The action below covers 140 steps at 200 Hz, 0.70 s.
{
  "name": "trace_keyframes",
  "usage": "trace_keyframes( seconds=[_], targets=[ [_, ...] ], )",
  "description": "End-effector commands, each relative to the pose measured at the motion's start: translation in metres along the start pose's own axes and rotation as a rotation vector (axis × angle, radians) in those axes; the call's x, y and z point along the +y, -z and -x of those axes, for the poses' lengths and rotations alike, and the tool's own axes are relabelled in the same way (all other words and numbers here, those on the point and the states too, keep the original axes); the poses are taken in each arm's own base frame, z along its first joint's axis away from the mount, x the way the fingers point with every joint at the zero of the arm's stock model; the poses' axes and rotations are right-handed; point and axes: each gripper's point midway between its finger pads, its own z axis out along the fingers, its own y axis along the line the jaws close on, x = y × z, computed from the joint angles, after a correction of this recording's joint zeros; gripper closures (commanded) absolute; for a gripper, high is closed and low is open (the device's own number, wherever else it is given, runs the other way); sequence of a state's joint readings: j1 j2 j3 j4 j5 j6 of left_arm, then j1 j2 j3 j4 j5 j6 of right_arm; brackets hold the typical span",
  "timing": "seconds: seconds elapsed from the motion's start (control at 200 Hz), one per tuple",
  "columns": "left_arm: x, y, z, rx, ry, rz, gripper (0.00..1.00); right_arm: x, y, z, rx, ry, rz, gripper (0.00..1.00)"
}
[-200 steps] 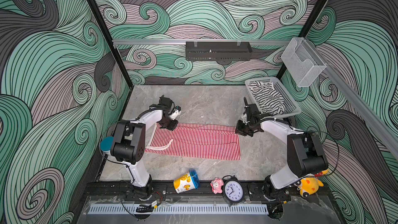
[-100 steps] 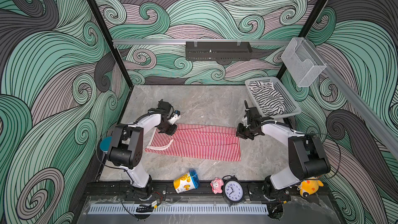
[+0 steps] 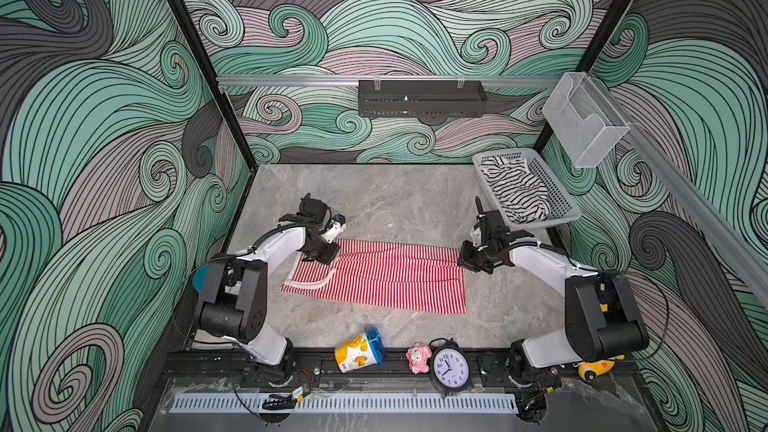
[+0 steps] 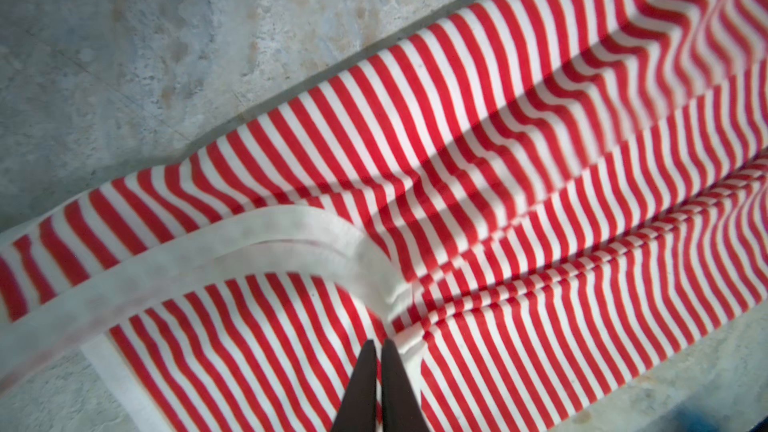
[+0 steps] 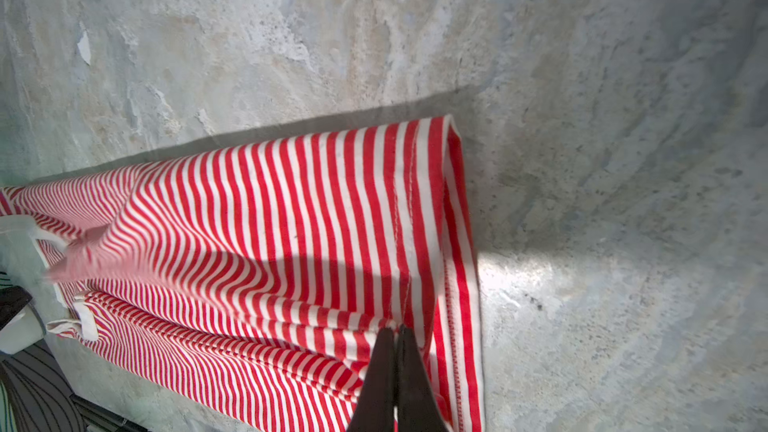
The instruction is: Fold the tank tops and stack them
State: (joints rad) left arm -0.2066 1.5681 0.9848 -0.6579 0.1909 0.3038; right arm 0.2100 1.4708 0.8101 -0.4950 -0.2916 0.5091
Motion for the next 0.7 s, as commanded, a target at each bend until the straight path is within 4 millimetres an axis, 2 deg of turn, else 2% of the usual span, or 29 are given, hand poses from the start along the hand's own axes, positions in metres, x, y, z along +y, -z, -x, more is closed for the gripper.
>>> trace_keyframes(
  seconds=[0.0,0.195,0.405,0.476,0.616,0.696],
  targets=[
    [-0.003,0.001,-0.003,0.001,-0.015,-0.007,0.9,-0.005,0.001,-0.007,0.007,-0.013,-0.012,1.0],
    [-0.002,-0.01,-0.011,0.054,-0.004,-0.014,0.9,-0.006,-0.003,-0.014,0.027,-0.013,-0.012,1.0],
    [0.001,-0.005,-0.003,0.036,-0.009,0.002,0.88,-0.003,-0.004,-0.024,0.058,0.021,-0.012,1.0],
    [0.0,-0.004,0.002,0.032,-0.013,-0.007,0.84,-0.001,-0.002,-0.026,0.062,0.038,-0.013,0.95],
    [-0.004,-0.002,0.016,0.028,-0.021,-0.019,0.74,-0.005,0.01,-0.024,0.046,0.053,-0.059,0.74],
    [-0.01,-0.004,0.019,0.029,-0.037,-0.022,0.7,-0.006,0.018,-0.019,0.018,0.05,-0.081,0.72]
  ],
)
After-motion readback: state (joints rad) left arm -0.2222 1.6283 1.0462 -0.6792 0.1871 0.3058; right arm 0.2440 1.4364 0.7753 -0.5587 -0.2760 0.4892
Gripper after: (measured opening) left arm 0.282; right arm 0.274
